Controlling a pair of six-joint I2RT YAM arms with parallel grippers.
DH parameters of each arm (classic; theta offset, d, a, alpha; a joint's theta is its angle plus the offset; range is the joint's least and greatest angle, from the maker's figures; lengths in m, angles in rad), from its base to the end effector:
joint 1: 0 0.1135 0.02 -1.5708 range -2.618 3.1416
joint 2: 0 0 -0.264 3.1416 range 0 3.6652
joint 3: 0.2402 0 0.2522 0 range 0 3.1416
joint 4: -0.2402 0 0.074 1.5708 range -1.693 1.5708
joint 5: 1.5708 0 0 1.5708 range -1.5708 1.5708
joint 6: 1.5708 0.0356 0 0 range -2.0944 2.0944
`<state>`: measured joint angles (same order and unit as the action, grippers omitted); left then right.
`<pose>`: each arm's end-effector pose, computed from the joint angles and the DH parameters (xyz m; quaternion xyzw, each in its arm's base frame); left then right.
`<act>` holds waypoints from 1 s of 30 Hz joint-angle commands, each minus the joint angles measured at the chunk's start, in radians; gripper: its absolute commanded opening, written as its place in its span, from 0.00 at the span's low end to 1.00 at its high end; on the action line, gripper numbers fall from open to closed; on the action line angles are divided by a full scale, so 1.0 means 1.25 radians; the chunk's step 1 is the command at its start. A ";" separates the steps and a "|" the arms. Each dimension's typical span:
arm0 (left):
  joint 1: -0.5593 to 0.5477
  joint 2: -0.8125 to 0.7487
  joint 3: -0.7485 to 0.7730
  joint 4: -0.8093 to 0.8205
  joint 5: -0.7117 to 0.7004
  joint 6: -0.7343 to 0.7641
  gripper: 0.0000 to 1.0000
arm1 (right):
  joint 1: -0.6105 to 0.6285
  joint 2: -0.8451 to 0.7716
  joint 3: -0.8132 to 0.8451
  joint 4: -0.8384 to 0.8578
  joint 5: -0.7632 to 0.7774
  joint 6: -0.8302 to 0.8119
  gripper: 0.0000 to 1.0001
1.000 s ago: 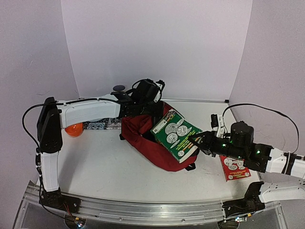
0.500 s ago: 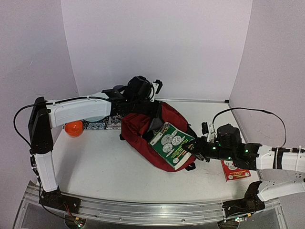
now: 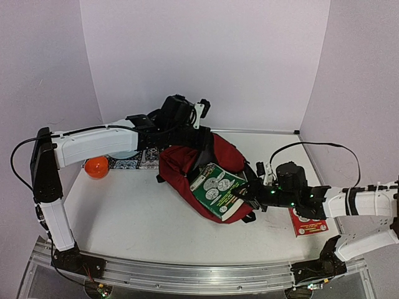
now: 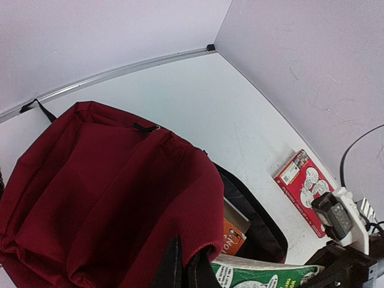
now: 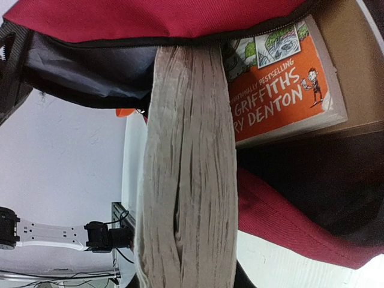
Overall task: Pack the student bag
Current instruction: Place the book in the largest pocket of the bag.
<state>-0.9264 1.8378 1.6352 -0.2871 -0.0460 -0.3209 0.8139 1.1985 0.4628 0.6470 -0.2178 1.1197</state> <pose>0.2646 -0.3495 0.3261 0.2443 0.8217 -0.2844 0.4291 0.1689 0.1901 0.2299 0.0392 0.7360 0.5979 0.3151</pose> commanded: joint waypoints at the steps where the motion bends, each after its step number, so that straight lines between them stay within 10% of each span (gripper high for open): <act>1: -0.001 -0.027 0.039 0.079 0.034 -0.019 0.00 | 0.001 0.021 0.054 0.121 -0.051 0.009 0.00; 15: -0.001 -0.111 -0.062 0.080 0.112 0.018 0.00 | -0.083 -0.098 -0.022 0.145 0.172 0.103 0.00; 30: -0.014 -0.129 -0.042 0.098 0.237 0.044 0.00 | -0.080 0.121 0.070 0.296 0.188 0.189 0.00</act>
<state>-0.9310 1.7603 1.5436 -0.2604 0.1927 -0.2833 0.7101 1.3153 0.4854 0.8398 -0.0104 1.3080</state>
